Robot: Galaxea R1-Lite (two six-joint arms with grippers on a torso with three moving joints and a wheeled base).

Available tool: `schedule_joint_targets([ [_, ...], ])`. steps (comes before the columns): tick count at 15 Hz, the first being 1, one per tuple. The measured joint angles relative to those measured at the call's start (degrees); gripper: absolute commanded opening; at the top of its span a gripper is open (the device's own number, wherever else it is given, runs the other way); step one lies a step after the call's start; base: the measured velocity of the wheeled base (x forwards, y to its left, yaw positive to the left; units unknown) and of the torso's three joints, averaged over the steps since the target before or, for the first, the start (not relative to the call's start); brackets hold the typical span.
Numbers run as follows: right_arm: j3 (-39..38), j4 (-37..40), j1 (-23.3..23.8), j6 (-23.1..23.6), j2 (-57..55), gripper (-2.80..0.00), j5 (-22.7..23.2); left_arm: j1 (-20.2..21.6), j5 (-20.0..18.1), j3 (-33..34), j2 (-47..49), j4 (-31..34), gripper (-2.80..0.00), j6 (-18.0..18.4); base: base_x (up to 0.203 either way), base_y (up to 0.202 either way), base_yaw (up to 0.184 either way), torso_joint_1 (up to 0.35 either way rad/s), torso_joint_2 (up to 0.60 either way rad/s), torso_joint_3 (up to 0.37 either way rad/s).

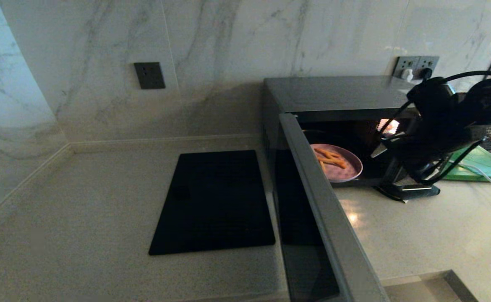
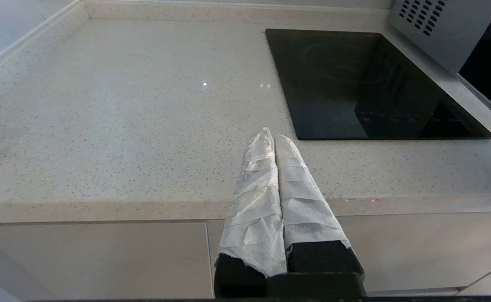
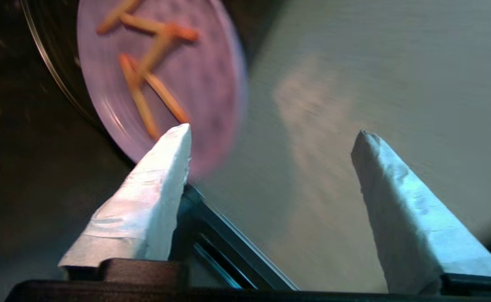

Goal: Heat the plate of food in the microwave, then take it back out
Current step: Close the microwave oven

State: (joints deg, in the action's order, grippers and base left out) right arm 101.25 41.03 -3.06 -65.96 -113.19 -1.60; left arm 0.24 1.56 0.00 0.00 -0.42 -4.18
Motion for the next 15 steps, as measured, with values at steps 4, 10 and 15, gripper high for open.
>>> schedule_joint_targets([
  [4, -8.98, 3.41, 2.20, 7.59, 14.92, -2.80, -1.39, -0.02, -0.02, 0.00, 0.00, 0.01, -2.80, -0.01, 0.000, 0.000, 0.000, 0.000, 0.00, 0.000],
  [10, -16.00, 7.61, -0.39, 28.95, 37.23, -2.80, -9.03, 0.00, -0.02, 0.00, 0.00, 0.01, -2.80, -0.02, 0.000, 0.000, 0.000, 0.000, 0.00, 0.000],
  [15, -9.08, 14.63, -9.21, 36.99, 41.85, -2.80, -12.09, -0.02, -0.01, 0.00, 0.00, 0.01, -2.80, 0.00, 0.000, 0.000, 0.000, 0.000, 0.00, 0.000],
])
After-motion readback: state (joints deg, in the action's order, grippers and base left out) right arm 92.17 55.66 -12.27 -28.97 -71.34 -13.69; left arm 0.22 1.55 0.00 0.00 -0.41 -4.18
